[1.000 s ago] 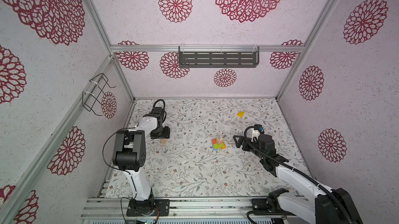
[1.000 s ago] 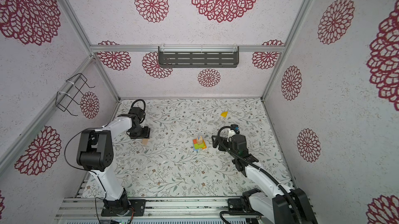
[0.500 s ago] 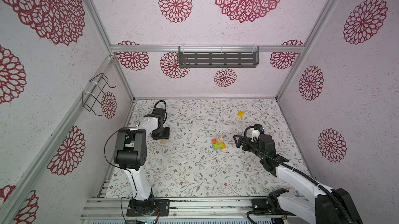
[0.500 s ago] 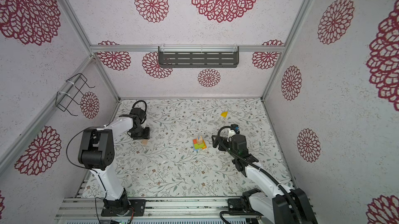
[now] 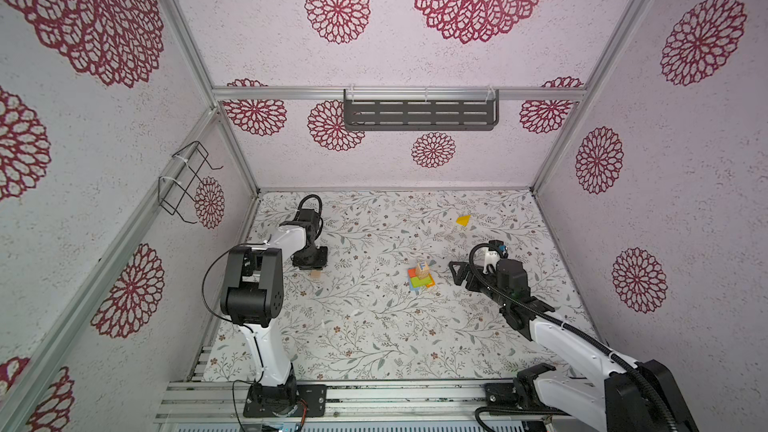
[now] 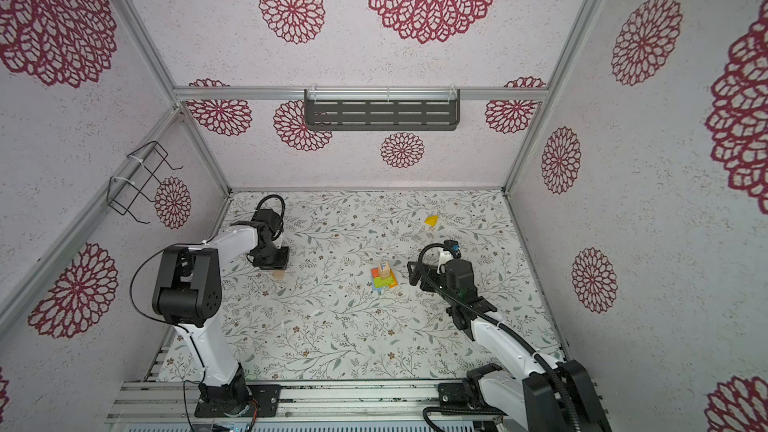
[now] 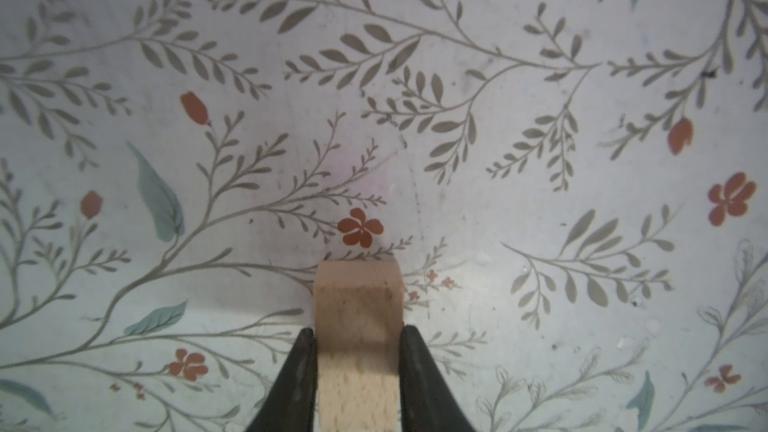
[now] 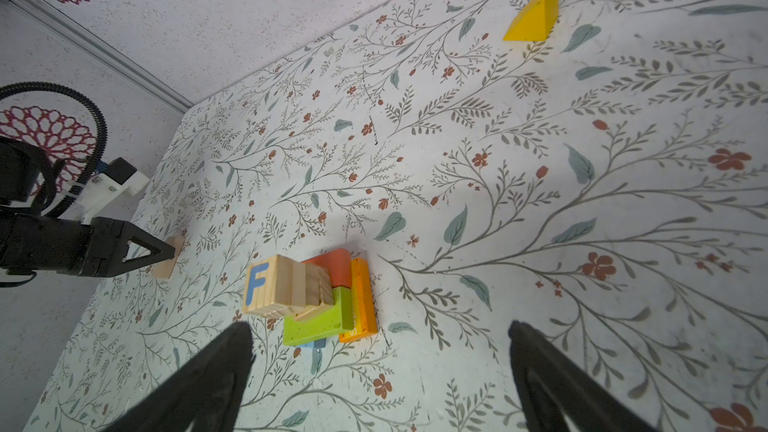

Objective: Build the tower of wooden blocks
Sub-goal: 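Lower the left gripper and close it on the plain wooden block, then lift the wooden block and carry it over the stack with the left gripper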

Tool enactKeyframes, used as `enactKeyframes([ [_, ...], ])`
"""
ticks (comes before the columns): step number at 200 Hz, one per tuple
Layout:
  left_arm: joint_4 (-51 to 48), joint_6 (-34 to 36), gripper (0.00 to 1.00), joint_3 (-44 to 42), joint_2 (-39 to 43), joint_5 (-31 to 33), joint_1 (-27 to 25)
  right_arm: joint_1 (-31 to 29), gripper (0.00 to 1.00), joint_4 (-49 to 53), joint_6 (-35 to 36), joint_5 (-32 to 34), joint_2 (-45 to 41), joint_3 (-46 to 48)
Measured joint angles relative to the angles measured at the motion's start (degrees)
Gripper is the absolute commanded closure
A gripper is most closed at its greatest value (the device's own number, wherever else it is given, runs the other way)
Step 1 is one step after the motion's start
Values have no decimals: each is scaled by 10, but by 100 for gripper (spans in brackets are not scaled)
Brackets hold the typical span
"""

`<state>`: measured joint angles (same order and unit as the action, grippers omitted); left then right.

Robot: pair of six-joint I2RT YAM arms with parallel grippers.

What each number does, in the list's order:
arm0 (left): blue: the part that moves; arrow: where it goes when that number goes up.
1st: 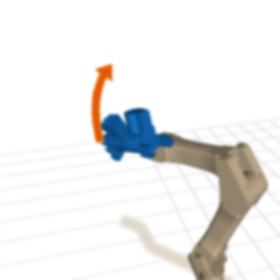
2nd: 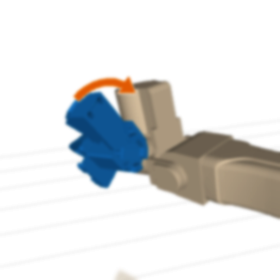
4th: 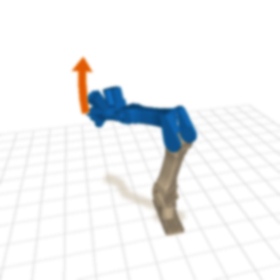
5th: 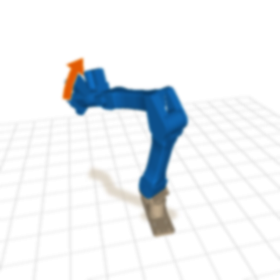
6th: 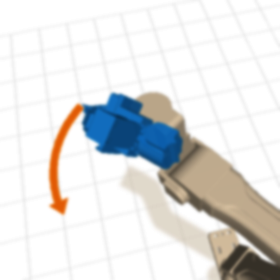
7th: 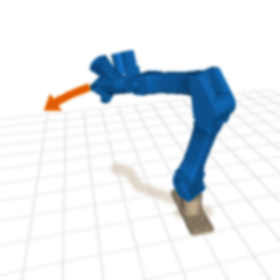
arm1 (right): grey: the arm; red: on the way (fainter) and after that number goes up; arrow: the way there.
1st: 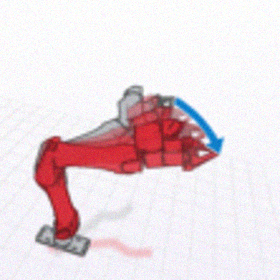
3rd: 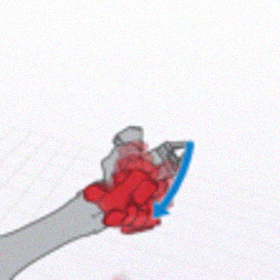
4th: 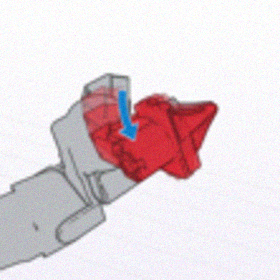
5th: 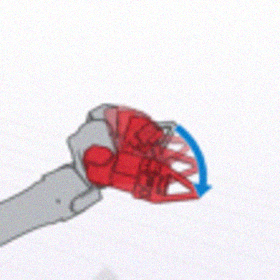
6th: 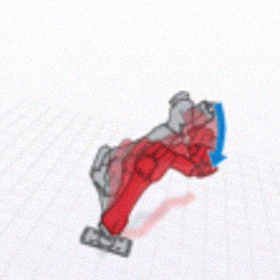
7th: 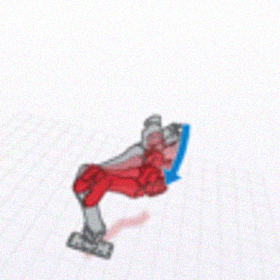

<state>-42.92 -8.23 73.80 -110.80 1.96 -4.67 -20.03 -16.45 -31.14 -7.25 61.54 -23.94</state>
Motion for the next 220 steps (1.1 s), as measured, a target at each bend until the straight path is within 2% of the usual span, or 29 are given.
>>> enactKeyframes([
  [83,-64,-24,75,28,17,17,-22,0,1,0,0,2,2,0],
  [142,-154,-100,73,125,87,14,-51,0,1,9,-2,27,2,0],
  [171,-198,-154,71,196,93,16,-94,0,1,23,-11,66,-1,0],
  [220,-282,-219,70,357,61,36,-211,1,1,44,-40,151,-16,0],
])
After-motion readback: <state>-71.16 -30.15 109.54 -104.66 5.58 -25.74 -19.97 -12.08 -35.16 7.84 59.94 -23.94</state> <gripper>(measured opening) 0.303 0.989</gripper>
